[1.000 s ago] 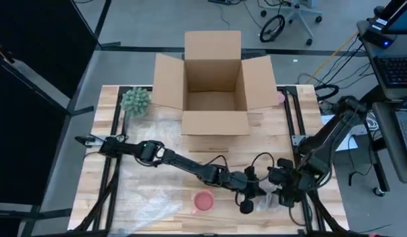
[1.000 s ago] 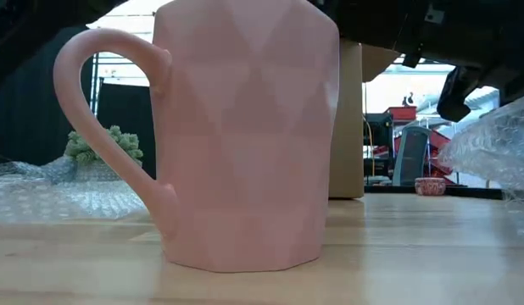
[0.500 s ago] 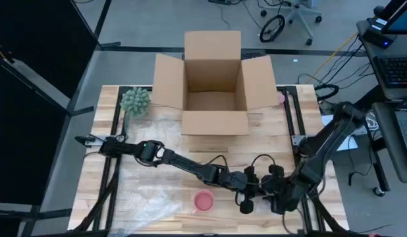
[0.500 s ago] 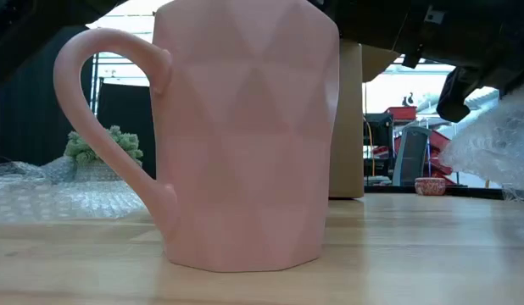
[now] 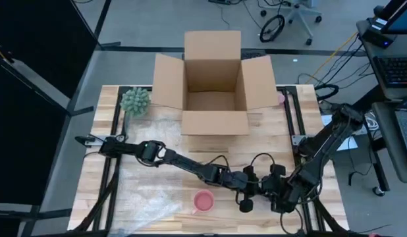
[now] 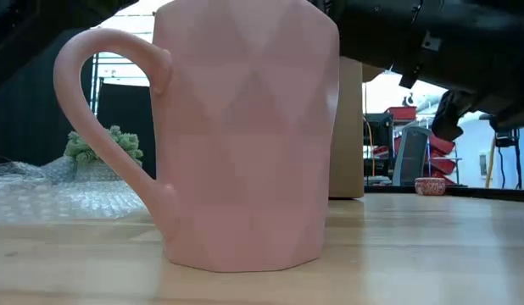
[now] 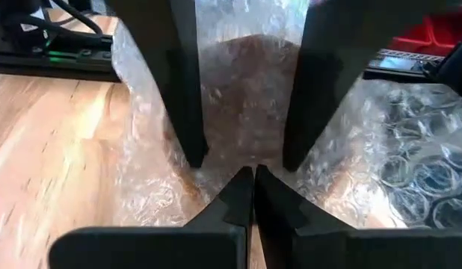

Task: Wrap mug
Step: Wrap the yellow mug with bubble wrap

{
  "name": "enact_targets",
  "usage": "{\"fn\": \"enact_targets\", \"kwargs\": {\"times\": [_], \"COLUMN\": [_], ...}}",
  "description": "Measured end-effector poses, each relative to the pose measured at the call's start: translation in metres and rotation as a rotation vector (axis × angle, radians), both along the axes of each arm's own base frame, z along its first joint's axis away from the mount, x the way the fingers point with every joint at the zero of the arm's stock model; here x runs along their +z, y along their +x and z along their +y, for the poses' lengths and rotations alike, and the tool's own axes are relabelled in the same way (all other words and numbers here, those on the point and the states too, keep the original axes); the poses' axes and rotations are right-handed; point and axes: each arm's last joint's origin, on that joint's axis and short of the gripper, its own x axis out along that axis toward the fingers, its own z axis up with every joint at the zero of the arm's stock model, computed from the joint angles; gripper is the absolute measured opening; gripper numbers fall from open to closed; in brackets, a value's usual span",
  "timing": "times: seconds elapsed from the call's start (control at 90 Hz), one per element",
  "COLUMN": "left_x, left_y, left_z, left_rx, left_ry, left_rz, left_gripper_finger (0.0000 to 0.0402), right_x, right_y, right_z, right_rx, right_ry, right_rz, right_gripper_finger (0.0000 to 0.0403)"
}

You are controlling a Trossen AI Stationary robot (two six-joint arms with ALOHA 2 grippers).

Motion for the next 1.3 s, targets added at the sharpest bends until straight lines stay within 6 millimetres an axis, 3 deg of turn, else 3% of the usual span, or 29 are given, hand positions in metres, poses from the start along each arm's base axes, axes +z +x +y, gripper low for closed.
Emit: {"fn": "enact_targets", "kwargs": {"times": [0.233, 0.744, 1.067, 1.3], "left_x": [0.001, 0.004, 0.03, 0.065], "left_y": [0.0, 0.0, -0.008, -0.026], "left_z": [-0.001, -0.001, 0.0, 0.005], "left_rx": [-0.003, -0.006, 0.047, 0.2], "left_ry": [-0.003, -0.003, 0.096, 0.246], "left_rz": [-0.007, -0.027, 0.015, 0.105], "left_gripper_finger": [0.0, 0.0, 0.0, 0.0], "right_x": [0.008, -0.03, -0.034, -0.035], "right_y": [-0.008, -0.01, -0.019, -0.017], "right_z": [-0.003, 0.024, 0.03, 0.032], "right_rx": [0.019, 0.008, -0.024, 0.021], "right_ry": [0.053, -0.069, -0.088, -0.141], "right_rz": [0.042, 0.159, 0.116, 0.011], "right_gripper_finger": [0.018, 0.018, 0.018, 0.0175]}}
